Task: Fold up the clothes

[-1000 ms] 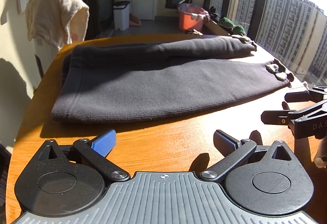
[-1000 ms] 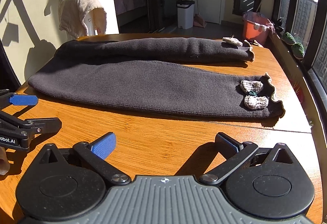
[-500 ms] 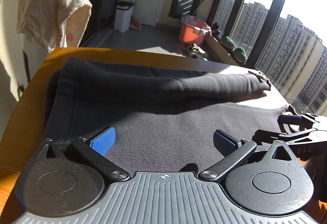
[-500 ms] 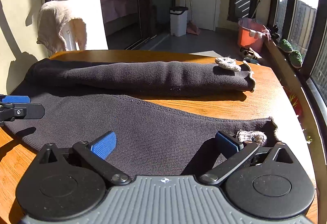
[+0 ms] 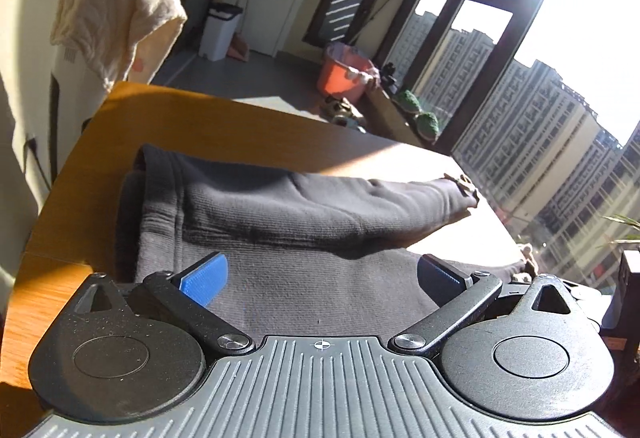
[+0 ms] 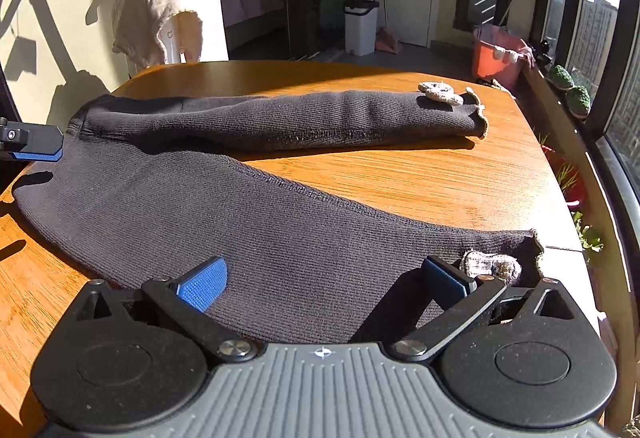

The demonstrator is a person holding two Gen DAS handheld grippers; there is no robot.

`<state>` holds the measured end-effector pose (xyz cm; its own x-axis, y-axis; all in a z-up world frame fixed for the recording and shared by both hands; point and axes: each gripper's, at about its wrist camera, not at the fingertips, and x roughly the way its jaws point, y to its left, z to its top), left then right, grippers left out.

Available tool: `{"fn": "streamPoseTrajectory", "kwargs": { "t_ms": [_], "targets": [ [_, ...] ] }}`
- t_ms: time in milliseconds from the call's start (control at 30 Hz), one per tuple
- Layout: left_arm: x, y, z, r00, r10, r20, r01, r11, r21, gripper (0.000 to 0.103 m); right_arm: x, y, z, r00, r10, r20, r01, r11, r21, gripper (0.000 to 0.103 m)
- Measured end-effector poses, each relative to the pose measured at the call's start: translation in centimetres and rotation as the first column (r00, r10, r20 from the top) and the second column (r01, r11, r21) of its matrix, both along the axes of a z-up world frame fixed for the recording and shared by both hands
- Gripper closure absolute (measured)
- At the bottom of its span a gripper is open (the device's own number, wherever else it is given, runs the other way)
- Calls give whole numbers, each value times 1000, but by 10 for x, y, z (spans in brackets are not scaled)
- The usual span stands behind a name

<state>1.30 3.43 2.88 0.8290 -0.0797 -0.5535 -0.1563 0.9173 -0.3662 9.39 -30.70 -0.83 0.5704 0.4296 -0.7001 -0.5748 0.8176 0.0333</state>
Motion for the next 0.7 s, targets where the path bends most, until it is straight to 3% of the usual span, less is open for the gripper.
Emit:
{"fn": "streamPoseTrajectory", "kwargs": {
  "t_ms": [100,167,233,267,300,400,500,600,700],
  "targets": [
    [31,47,3,988,148,-42,-149,989,-13,0,1,0,-1,1000,11,17,-12,1000,12,0],
    [57,72,-9,978,172,-120,-179,982,-56,0,3,-1,-1,1000,17,26,-18,1000,22,0],
    [77,82,-20,964,185,-189,-196,980,-41,1,9,-4,4,1000,16,21,-17,999,43,2],
    [86,87,-25,958,189,-216,-200,979,-30,2,16,-7,10,1000,9,25,-10,998,62,14],
    [90,87,-27,959,183,-218,-189,982,-9,3,23,-9,16,999,-5,32,3,997,78,30],
    [98,85,-29,963,163,-213,-160,987,31,10,67,-21,38,988,-136,74,126,984,128,45],
    [95,81,-32,966,163,-203,-155,987,51,12,123,-32,42,965,-261,27,252,951,181,53],
    [88,70,-32,969,146,-199,-131,987,89,12,166,-38,29,943,-331,-29,329,917,225,53],
    [84,62,-32,973,128,-194,-103,986,132,19,196,-37,14,933,-344,-107,360,898,251,53]
  ]
}}
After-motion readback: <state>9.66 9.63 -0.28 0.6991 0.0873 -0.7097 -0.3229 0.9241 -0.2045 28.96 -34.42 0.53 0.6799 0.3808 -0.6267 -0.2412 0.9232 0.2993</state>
